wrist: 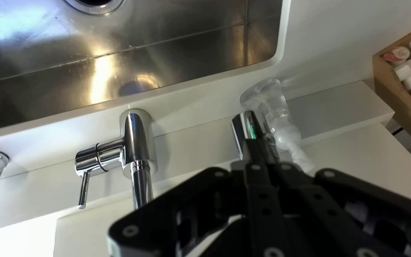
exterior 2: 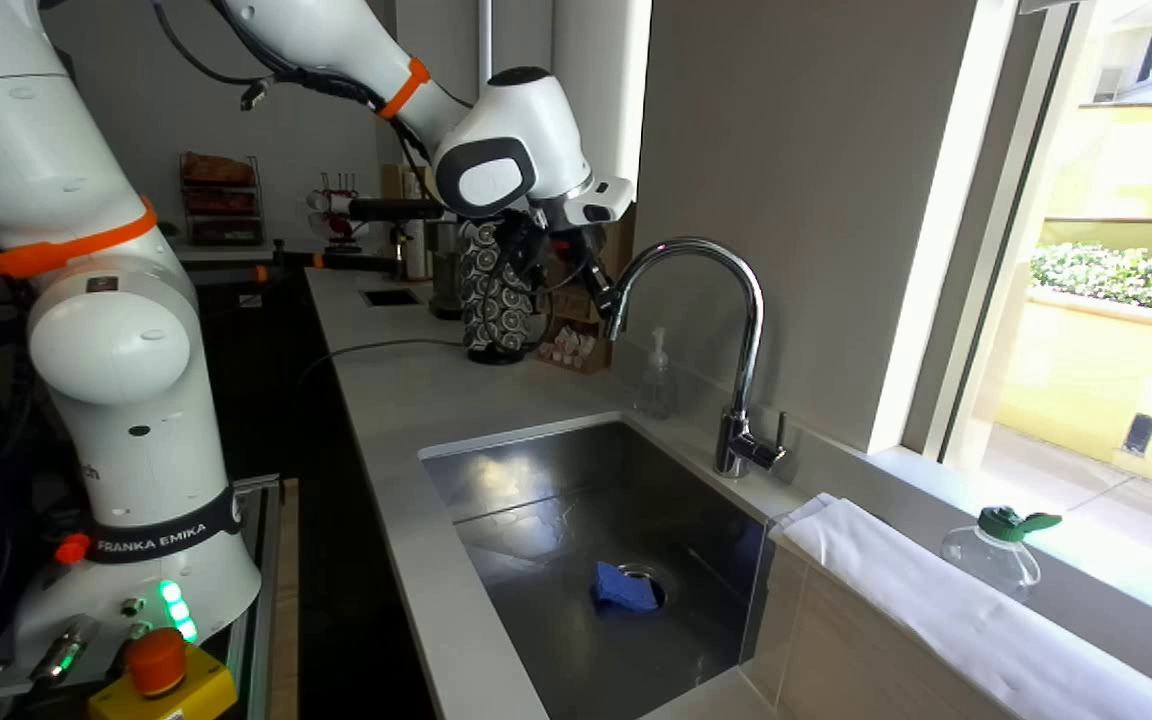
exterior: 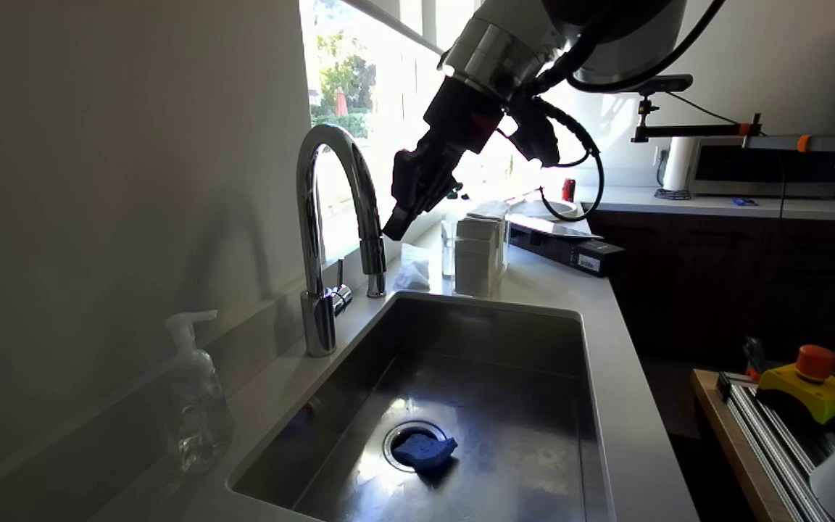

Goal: Push the faucet handle to the left the move the blue sponge in the sink to the left.

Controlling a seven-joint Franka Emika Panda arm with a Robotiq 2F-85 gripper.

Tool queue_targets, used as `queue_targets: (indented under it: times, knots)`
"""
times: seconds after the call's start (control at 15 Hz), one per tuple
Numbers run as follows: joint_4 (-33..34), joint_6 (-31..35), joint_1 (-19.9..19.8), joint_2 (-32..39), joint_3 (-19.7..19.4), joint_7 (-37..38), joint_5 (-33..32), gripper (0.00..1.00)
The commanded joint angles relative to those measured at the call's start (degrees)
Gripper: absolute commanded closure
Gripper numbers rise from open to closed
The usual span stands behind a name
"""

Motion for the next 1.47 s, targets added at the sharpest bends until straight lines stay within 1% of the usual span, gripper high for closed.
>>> queue_targets:
  times: [0.0,0.53,0.6,0.8,1.0,1.13,1.27,1.4]
  knots:
    - [1.5,1.8,1.6,2.2,-0.8,-2.0,2.9,1.00]
    - [4.4,1.4,2.1,4.4,-0.3,-2.2,4.9,1.00]
    - [4.7,0.4,2.4,4.7,-0.6,-2.5,5.6,1.00]
    - [3.3,-1.1,2.1,2.9,-0.8,-3.6,6.0,1.00]
    - [1.4,-4.0,0.6,0.7,-1.5,-4.7,3.9,1.00]
    - [0.1,-6.2,-1.2,-1.0,-2.2,-5.1,2.2,1.00]
    - [-0.5,-10.3,-3.0,-2.4,-3.5,-6.0,1.1,1.00]
    - [-0.5,-13.9,-4.8,-2.4,-4.9,-7.4,-0.2,1.00]
